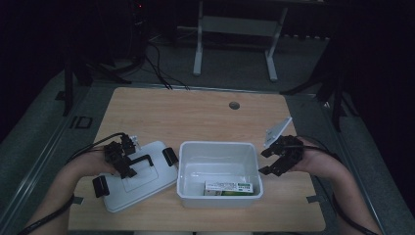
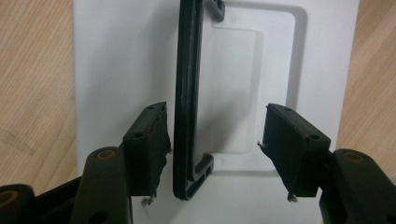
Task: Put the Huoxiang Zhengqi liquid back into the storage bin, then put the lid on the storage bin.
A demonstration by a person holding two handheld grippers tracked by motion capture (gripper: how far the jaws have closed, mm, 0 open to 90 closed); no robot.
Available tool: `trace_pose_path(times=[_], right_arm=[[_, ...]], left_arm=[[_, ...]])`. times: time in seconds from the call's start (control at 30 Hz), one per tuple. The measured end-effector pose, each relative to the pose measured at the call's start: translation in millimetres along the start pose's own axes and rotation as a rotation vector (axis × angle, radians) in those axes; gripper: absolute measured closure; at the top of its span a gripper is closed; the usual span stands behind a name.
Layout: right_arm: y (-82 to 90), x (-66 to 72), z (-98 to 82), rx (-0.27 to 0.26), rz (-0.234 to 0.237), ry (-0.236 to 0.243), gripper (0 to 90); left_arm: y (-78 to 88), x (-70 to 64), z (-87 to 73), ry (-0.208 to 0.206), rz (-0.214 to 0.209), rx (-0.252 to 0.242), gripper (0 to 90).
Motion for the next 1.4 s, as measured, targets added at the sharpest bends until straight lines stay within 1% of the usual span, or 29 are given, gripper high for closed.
trace_pose_path(times=[0.07, 0.1, 0.13, 0.17, 0.2, 0.27, 0.3, 0.33, 0.37, 0.4, 0.43, 0.5, 0.57, 0.6, 0.67, 0.7, 0.77, 0.8, 0.83, 0.9, 0.93, 0.97, 1.0, 1.03, 1.2, 1.33, 1.4], right_arm=[[-0.5, -3.6, -4.3, -0.02, 0.002, -0.028, 27.6], [-1.5, -4.9, -6.3, -0.026, 0.001, -0.028, 23.5], [-2.7, -5.5, -8.7, -0.022, -0.003, -0.018, 22.3], [-3.8, -6.0, -11.4, -0.014, -0.011, -0.006, 22.2], [-4.8, -6.6, -13.2, -0.012, -0.012, -0.007, 22.2], [-9.1, -9.6, -19.4, -0.006, -0.013, -0.025, 22.2], [-11.3, -10.4, -22.7, 0.004, -0.017, -0.03, 22.2], [-13.6, -11.8, -26.1, 0.011, -0.026, -0.029, 22.2], [-16.4, -13.1, -29.7, 0.018, -0.031, -0.039, 22.2], [-19.3, -14.4, -33.5, 0.031, -0.034, -0.047, 22.2], [-22.1, -15.7, -37.6, 0.042, -0.033, -0.052, 22.2], [-27.3, -18.5, -45.0, 0.051, -0.03, -0.07, 22.2], [-31.4, -20.4, -51.4, 0.054, -0.028, -0.084, 22.1], [-33.2, -20.7, -53.9, 0.058, -0.029, -0.087, 22.2], [-36.7, -19.8, -57.9, 0.065, -0.029, -0.077, 22.2], [-38.5, -19.3, -59.5, 0.065, -0.026, -0.076, 22.2], [-41.9, -19.3, -63.0, 0.07, -0.026, -0.079, 22.2], [-41.9, -19.3, -63.0, 0.07, -0.026, -0.079, 22.2], [-43.6, -19.9, -64.9, 0.071, -0.029, -0.076, 22.2], [-46.3, -20.6, -68.4, 0.075, -0.033, -0.088, 22.2], [-47.8, -21.0, -69.9, 0.068, -0.034, -0.09, 22.2], [-49.5, -20.9, -71.6, 0.06, -0.031, -0.095, 22.2], [-50.9, -20.4, -73.3, 0.057, -0.025, -0.1, 22.2], [-52.7, -20.0, -74.9, 0.052, -0.02, -0.104, 22.2], [-60.8, -18.1, -80.2, 0.066, -0.009, -0.104, 22.2], [-62.7, -18.2, -81.1, 0.066, -0.009, -0.108, 22.2], [-62.4, -18.4, -81.6, 0.065, -0.01, -0.109, 22.2]], left_arm=[[-0.9, -0.4, 1.3, 0.002, -0.011, -0.003, 41.0], [-1.2, -0.2, 2.0, -0.007, -0.008, -0.003, 41.1], [-1.5, 0.0, 2.6, -0.011, -0.005, -0.002, 41.1], [-1.5, 0.1, 3.0, -0.013, -0.007, -0.002, 41.4], [-1.2, -0.4, 3.5, -0.02, -0.016, -0.009, 43.5], [-0.6, -0.2, 4.1, -0.025, -0.017, -0.014, 45.6], [-0.5, 0.3, 4.3, -0.026, -0.012, -0.014, 48.5], [-0.6, 1.3, 4.5, -0.023, -0.006, -0.015, 49.3], [-0.6, 2.2, 4.3, -0.015, -0.005, -0.013, 50.9], [-1.0, 3.1, 4.0, -0.016, 0.001, -0.009, 54.5], [-1.2, 4.0, 3.6, -0.015, 0.008, -0.01, 55.0], [-1.3, 5.8, 2.9, -0.014, 0.004, -0.015, 60.5], [-0.9, 6.7, 2.6, -0.007, -0.013, -0.028, 62.1], [-0.7, 6.9, 2.7, -0.011, -0.012, -0.031, 65.7], [-0.9, 6.7, 3.3, -0.015, -0.014, -0.034, 68.0], [-1.1, 6.6, 4.0, -0.017, -0.014, -0.037, 70.1], [-1.4, 6.6, 5.2, -0.024, -0.017, -0.042, 70.3], [-1.4, 6.6, 5.2, -0.024, -0.017, -0.042, 72.7], [-1.1, 6.6, 6.0, -0.02, -0.038, -0.06, 72.7], [-1.0, 7.9, 6.3, -0.009, -0.041, -0.081, 72.9], [-1.8, 8.4, 6.1, -0.004, -0.044, -0.085, 77.2], [-2.9, 9.1, 5.6, -0.005, -0.036, -0.078, 79.4], [-3.6, 9.1, 5.2, 0.001, -0.046, -0.076, 82.4], [-3.3, 8.2, 5.1, -0.006, -0.057, -0.084, 83.2], [-1.4, 6.2, 5.3, -0.02, -0.036, -0.063, 84.2], [7.3, 5.6, 3.7, -0.013, -0.051, -0.093, 84.3], [12.9, 5.3, 2.1, -0.018, -0.052, -0.102, 84.3]])
Point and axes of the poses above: each handheld gripper's, and its own axes: y roughly backward along the jaws, z roughly out of its top, x roughly to its left, the point moved 4 cm from there along -y, roughly forward along the jaws, and after that the axes turned 1 degree about z, right-handed, at the moved point
